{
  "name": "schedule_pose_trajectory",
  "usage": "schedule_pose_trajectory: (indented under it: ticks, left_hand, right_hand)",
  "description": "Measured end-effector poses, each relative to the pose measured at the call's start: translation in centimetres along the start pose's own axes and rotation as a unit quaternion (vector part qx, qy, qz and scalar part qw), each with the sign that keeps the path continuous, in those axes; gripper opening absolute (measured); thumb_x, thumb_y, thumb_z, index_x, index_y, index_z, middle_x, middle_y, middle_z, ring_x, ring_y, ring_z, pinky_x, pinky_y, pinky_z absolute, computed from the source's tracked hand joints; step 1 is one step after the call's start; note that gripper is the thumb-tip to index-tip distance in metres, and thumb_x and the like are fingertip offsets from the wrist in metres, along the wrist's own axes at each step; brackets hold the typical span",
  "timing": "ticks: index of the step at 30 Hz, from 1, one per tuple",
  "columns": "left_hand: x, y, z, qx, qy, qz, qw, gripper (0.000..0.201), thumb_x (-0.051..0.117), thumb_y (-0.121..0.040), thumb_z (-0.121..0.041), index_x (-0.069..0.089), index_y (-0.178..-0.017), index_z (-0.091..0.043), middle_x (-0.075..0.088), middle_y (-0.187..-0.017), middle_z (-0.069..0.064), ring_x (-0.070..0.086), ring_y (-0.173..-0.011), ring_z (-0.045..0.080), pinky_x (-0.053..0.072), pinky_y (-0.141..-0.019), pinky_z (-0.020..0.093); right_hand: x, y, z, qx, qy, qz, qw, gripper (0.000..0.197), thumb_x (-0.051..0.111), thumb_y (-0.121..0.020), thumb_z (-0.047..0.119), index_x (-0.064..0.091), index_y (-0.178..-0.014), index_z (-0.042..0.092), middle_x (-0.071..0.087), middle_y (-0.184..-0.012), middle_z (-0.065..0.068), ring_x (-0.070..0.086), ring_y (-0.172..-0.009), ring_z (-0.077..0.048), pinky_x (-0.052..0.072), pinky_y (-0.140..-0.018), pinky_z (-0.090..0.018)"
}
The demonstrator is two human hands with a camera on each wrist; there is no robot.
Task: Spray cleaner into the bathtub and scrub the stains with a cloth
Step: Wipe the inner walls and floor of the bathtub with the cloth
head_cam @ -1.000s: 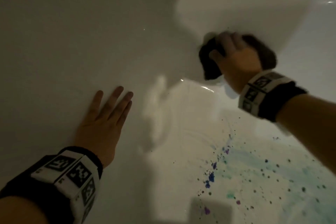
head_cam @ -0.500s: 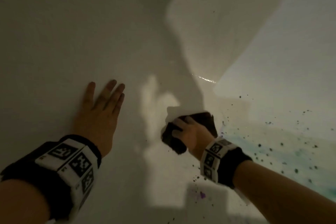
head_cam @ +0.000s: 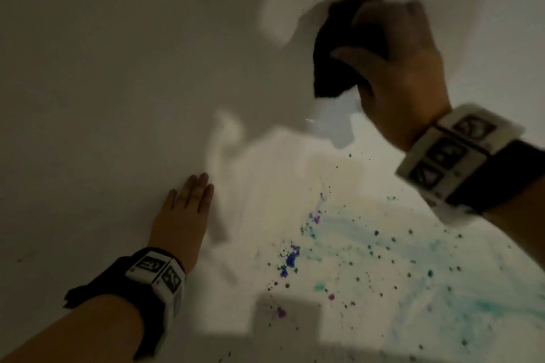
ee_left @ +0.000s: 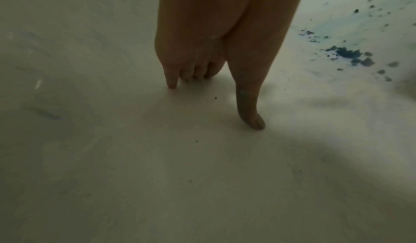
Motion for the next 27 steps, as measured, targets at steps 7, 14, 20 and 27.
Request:
schedule_pose_trajectory:
  ticks: [7, 14, 20, 27]
  left_hand:
    - [0.0, -0.3, 0.3, 0.009, 0.001, 0.006, 1.000, 0.085, 0.050, -0.092, -0.015, -0.016, -0.145, -0.006, -0.023, -0.152, 0.014, -0.011, -0.144, 0.029, 0.003, -0.117, 0.037]
    - [0.1, -0.5, 0.0, 0.012, -0.015, 0.020, 1.000, 0.086, 0.050, -0.093, -0.016, -0.016, -0.146, -0.003, -0.023, -0.152, 0.016, -0.012, -0.144, 0.031, 0.004, -0.118, 0.040]
    - [0.7, -0.8, 0.0, 0.004, -0.025, 0.011, 1.000, 0.087, 0.052, -0.093, -0.015, -0.016, -0.146, -0.003, -0.022, -0.153, 0.017, -0.012, -0.144, 0.031, 0.005, -0.118, 0.041]
    - [0.9, -0.7, 0.4, 0.018, -0.054, 0.026, 0.998, 0.110, 0.067, -0.082, -0.030, -0.019, -0.145, -0.002, -0.024, -0.152, 0.017, -0.012, -0.144, 0.030, 0.003, -0.118, 0.038]
  right_hand:
    - [5.3, -0.4, -5.1, 0.112, 0.091, 0.131, 0.981, 0.044, 0.045, -0.093, 0.032, 0.039, -0.135, 0.020, 0.044, -0.129, -0.012, 0.046, -0.114, -0.031, 0.039, -0.097, -0.039]
    - [10.3, 6.8, -9.3, 0.183, 0.153, 0.258, 0.936, 0.045, 0.047, -0.092, 0.039, 0.038, -0.133, 0.023, 0.045, -0.130, -0.013, 0.046, -0.114, -0.033, 0.039, -0.094, -0.037]
    - [11.8, 16.5, -5.7, 0.047, 0.186, 0.377, 0.906, 0.049, 0.068, -0.080, 0.013, 0.054, -0.126, 0.022, 0.048, -0.131, -0.013, 0.051, -0.112, -0.039, 0.051, -0.086, -0.045]
    - [7.3, 14.9, -6.0, 0.093, 0.139, 0.290, 0.942, 0.033, 0.051, -0.088, 0.010, 0.056, -0.120, 0.015, 0.049, -0.121, -0.006, 0.051, -0.106, -0.023, 0.043, -0.085, -0.030]
Point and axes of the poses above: each hand's wrist, its own y-axis away from the middle knuckle, its own x-axis out of the palm, z = x × y, the point moved 3 cm from there along -y, towards the middle knuckle
